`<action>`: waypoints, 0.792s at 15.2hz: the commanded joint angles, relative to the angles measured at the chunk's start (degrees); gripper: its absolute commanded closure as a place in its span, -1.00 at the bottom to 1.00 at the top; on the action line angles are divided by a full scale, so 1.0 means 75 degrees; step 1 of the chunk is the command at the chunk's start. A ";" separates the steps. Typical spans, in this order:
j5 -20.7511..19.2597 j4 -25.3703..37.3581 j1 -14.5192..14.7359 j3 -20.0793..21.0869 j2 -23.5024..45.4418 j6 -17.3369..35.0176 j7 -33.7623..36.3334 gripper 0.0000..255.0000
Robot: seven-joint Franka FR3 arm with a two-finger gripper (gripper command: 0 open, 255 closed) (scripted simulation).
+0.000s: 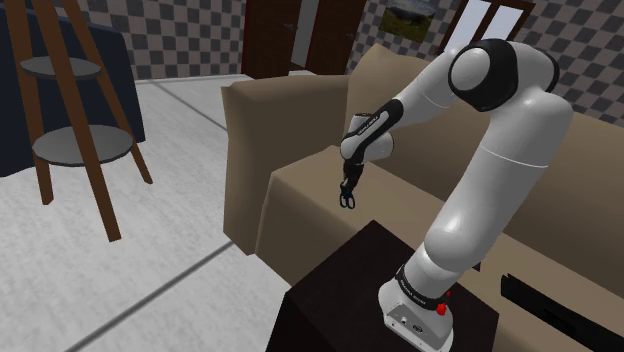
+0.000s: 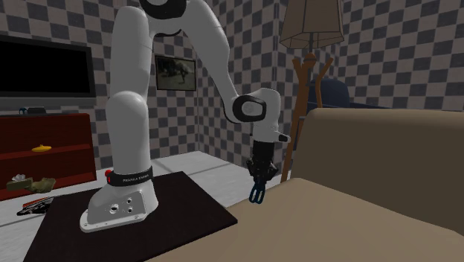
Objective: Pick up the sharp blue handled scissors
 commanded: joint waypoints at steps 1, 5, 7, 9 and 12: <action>0.0000 -0.0001 -0.0002 -0.0002 0.0004 0.0002 -0.0001 1.00; -0.0090 -0.0005 0.0014 -0.0030 -0.0230 -0.0222 0.0047 1.00; -0.0169 0.0007 0.0026 -0.0049 -0.0450 -0.0448 0.0088 1.00; -0.0241 0.0027 0.0034 -0.0062 -0.0664 -0.0675 0.0125 1.00; -0.0336 0.0070 0.0041 -0.0069 -0.0974 -0.1020 0.0172 1.00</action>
